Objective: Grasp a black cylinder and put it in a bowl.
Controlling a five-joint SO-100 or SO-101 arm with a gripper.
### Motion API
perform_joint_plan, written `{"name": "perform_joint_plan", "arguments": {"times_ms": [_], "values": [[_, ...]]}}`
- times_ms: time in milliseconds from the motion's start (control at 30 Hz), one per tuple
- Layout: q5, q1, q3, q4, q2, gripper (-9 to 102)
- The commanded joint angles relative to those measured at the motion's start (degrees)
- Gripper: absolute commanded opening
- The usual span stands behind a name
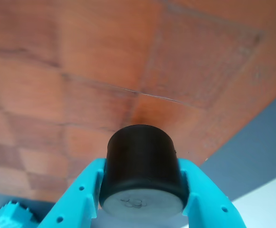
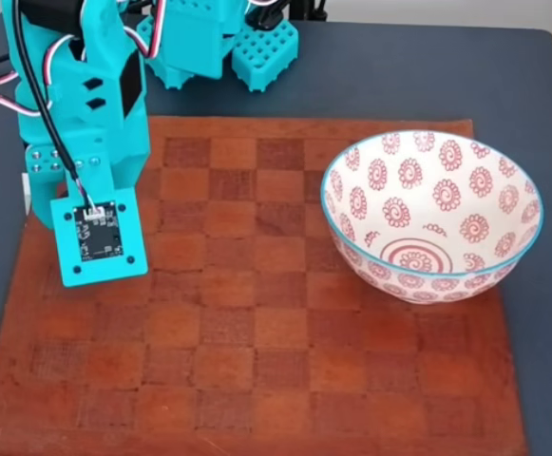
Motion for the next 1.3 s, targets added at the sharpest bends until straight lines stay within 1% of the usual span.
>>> {"name": "perform_joint_plan", "arguments": {"times_ms": [0,67,200,567,933,1100,1267], "values": [[1.76,-1.49,-5.62,4.75,7.29,14],[2.29,-2.81,-8.09,8.09,9.05,14],[2.90,-7.47,-8.79,8.70,12.66,14],[19.42,-26.02,-9.14,8.79,20.04,14],[35.24,-40.87,-9.49,8.61,22.68,14],[41.04,-46.67,-9.49,5.71,22.50,14],[41.40,-49.92,-9.14,-0.70,22.24,14]]}}
